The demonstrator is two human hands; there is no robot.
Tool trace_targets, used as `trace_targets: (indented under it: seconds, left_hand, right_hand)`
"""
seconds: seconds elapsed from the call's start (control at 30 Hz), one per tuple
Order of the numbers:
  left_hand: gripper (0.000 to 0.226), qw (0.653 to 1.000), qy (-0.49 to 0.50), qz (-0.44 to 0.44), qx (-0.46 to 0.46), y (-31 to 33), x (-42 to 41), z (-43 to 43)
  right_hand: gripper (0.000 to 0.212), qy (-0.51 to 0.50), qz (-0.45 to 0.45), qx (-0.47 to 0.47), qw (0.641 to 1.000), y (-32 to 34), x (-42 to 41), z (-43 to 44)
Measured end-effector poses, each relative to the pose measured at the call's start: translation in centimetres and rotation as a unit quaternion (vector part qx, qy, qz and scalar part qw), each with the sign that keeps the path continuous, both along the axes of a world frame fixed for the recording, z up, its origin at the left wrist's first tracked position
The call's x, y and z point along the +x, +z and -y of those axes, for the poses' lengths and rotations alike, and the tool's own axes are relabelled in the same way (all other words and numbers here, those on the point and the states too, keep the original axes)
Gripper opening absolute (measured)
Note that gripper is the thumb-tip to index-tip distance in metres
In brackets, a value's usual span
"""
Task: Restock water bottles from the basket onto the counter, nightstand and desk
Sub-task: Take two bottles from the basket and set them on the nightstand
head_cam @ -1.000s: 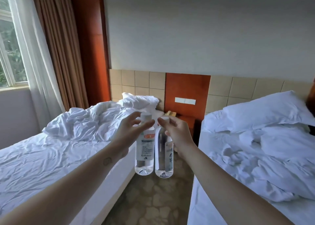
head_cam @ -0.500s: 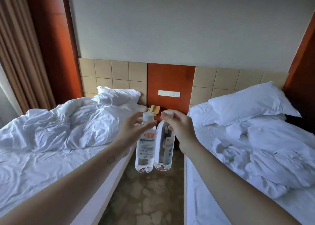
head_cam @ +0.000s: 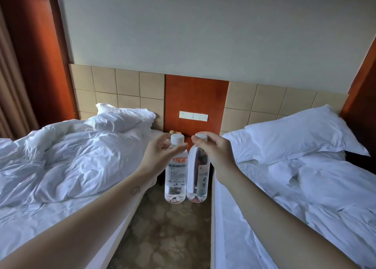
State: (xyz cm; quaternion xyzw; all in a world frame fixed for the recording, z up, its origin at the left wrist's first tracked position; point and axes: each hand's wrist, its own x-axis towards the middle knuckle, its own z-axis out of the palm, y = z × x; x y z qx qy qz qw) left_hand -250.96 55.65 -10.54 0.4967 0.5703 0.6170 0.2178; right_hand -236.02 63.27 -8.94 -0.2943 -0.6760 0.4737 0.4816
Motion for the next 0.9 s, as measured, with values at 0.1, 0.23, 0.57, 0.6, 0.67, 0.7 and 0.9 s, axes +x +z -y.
trace_targets:
  seconds: [0.1,0.23,0.57,0.6,0.67,0.7,0.9]
  left_hand:
    - [0.025,1.0,-0.001,0.004,-0.008,-0.6,-1.3,-4.4]
    - [0.024,1.0,-0.003,0.008,-0.021,-1.4,-3.1,-9.9]
    - [0.025,0.999,-0.026,0.002,-0.035,-2.0,-11.0,-27.2]
    - [0.024,0.999,-0.03,-0.001,-0.034,-1.8,-12.0,-29.1]
    - [0.024,0.999,-0.038,-0.004,-0.038,-1.6,-13.7,-32.4]
    - [0.025,0.998,-0.046,-0.003,-0.038,-1.5,-14.6,-34.2]
    - [0.023,0.997,-0.056,-0.022,-0.05,-2.6,-18.3,-43.2]
  right_hand:
    - [0.017,-0.006,0.009,-0.005,1.0,-0.7,-1.2,-4.3]
    - [0.01,-0.012,0.024,-0.009,1.0,-1.5,-3.0,-9.7]
    - [0.016,-0.047,0.03,-0.036,0.998,-2.4,-10.3,-26.3]
    - [0.016,-0.05,0.03,-0.037,0.998,-2.3,-11.2,-28.1]
    - [0.021,-0.051,0.02,-0.045,0.997,-2.2,-12.8,-31.0]
    - [0.023,-0.055,0.015,-0.047,0.997,-2.2,-13.5,-32.7]
    - [0.022,-0.072,0.02,-0.061,0.995,-3.2,-16.9,-41.1]
